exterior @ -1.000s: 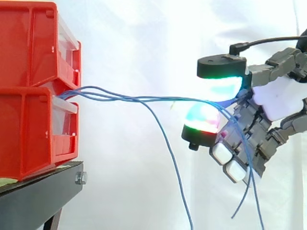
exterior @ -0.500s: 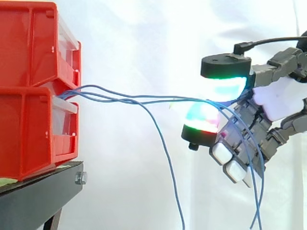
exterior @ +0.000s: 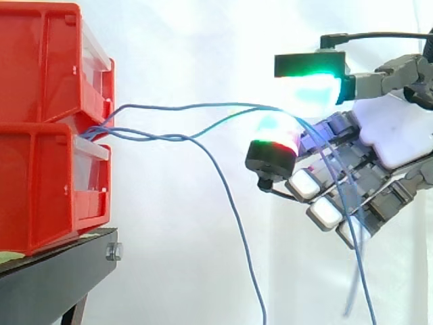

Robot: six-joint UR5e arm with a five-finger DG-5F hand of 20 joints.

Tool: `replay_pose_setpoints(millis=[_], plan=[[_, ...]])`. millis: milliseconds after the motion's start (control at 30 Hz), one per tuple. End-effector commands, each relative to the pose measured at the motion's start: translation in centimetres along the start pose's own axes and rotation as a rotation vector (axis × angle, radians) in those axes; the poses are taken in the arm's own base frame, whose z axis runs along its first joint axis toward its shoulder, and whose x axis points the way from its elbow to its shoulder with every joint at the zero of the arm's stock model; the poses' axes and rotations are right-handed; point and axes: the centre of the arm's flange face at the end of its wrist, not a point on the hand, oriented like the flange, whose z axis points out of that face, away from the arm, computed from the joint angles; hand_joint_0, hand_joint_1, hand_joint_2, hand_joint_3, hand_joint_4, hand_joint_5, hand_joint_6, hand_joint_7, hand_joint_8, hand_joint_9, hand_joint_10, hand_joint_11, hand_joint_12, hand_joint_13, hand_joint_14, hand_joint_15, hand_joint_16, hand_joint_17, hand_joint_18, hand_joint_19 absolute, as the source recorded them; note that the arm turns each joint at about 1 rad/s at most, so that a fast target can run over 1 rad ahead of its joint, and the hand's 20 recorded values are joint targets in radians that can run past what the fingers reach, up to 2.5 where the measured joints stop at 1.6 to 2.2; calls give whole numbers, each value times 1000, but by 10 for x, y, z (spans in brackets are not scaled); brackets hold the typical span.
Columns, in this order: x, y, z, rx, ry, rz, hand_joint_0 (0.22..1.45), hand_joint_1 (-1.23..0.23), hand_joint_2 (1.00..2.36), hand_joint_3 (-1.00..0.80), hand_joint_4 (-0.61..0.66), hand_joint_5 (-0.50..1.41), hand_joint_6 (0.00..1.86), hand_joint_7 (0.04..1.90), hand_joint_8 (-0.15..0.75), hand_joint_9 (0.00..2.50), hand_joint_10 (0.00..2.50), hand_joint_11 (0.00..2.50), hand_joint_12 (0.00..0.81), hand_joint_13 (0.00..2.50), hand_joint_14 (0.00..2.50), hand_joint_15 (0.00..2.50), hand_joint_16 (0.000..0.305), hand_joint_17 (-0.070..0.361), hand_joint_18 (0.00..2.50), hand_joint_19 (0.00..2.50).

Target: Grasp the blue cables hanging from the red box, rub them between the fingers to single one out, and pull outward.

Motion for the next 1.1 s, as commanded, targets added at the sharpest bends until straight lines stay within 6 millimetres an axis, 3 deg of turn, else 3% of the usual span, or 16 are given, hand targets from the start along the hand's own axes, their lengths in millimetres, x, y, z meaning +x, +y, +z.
replay_pose_setpoints(millis=[0,167,367,500,533,633,767,933,1067], plan=[[1,0,-1,2,1,20,598,-612,1011,-309,81,-154,911,964,279,904,15,518,362,839,20,506,46,104,731,495],[2,-2,-1,8,3,18,596,-566,1012,-281,75,-150,905,977,288,917,15,517,373,844,20,501,48,109,737,494],[1,-3,-1,10,4,16,616,-729,1015,-174,86,-160,911,941,291,889,17,525,370,844,19,497,48,108,740,467],[1,-3,-1,10,4,15,640,-792,1016,-203,59,-167,917,919,271,851,17,528,358,826,19,496,45,102,717,463],[3,-3,-1,11,5,14,670,-838,1013,-278,45,-170,919,930,268,849,15,532,348,823,19,497,44,99,709,457],[2,-3,-1,12,5,14,669,-813,1009,-391,76,-166,922,907,262,880,18,538,342,822,19,495,43,97,709,457],[2,-3,-1,12,5,14,596,-593,1007,-408,77,-138,898,989,268,941,15,520,343,838,19,502,43,97,714,491],[3,-3,0,11,5,14,599,-565,1011,-346,60,-133,893,1014,270,954,18,521,350,847,21,500,43,98,719,491],[2,-4,0,12,5,12,603,-639,1013,-237,70,-135,899,1005,291,949,15,515,372,863,18,491,48,107,755,460]])
